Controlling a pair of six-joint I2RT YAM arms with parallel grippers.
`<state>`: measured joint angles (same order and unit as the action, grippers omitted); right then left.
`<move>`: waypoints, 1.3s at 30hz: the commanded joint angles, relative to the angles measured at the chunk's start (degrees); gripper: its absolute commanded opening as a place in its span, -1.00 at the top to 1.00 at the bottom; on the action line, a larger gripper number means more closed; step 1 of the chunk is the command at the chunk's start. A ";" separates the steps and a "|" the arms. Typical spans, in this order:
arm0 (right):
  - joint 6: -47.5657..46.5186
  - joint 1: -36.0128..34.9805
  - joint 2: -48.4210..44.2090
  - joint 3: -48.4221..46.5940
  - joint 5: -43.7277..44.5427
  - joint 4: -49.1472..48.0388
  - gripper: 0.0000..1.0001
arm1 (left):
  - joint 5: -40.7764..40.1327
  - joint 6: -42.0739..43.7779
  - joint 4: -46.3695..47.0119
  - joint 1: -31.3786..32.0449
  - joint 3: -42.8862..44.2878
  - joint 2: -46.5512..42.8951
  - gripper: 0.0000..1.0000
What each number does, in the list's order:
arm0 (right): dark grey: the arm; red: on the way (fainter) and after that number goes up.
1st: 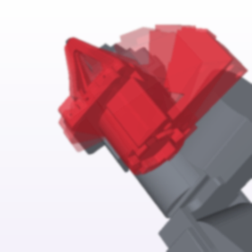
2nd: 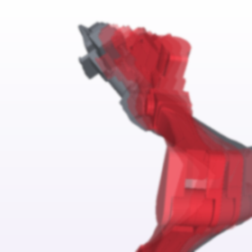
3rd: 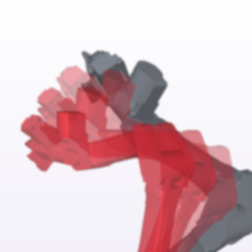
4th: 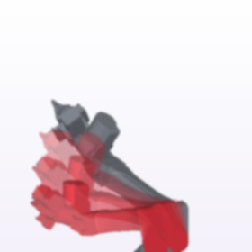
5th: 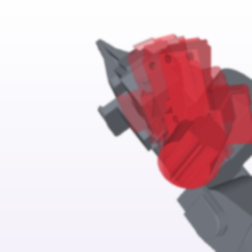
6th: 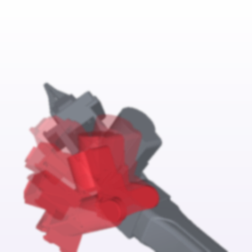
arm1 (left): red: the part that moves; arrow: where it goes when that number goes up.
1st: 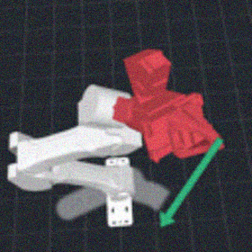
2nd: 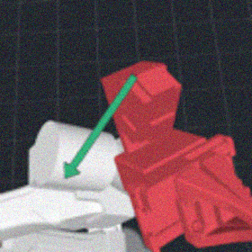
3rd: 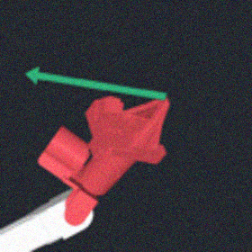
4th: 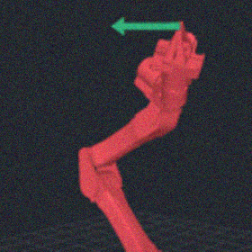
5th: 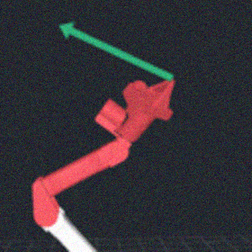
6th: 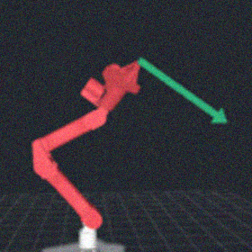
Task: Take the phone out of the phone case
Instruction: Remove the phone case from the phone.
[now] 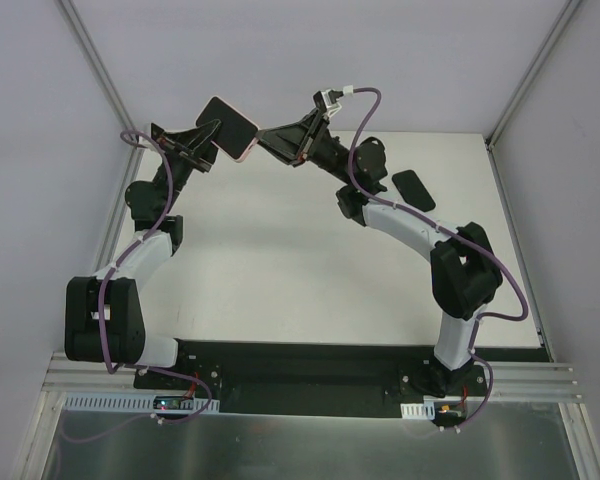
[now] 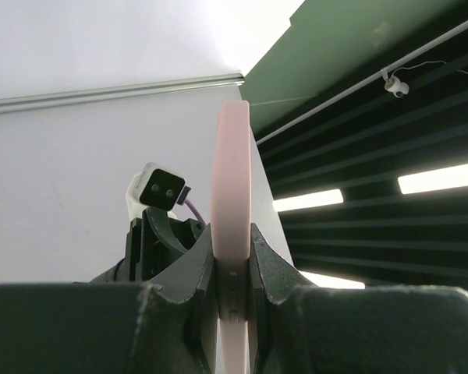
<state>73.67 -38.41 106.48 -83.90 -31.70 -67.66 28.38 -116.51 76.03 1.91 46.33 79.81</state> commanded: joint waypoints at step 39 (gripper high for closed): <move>-17.24 0.09 -11.03 2.16 -0.56 8.60 0.33 | 6.16 -1.27 12.21 0.20 0.43 -3.70 1.00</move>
<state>58.37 -38.02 99.15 -79.77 -33.47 -57.06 32.84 -115.96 73.36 1.89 45.95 78.28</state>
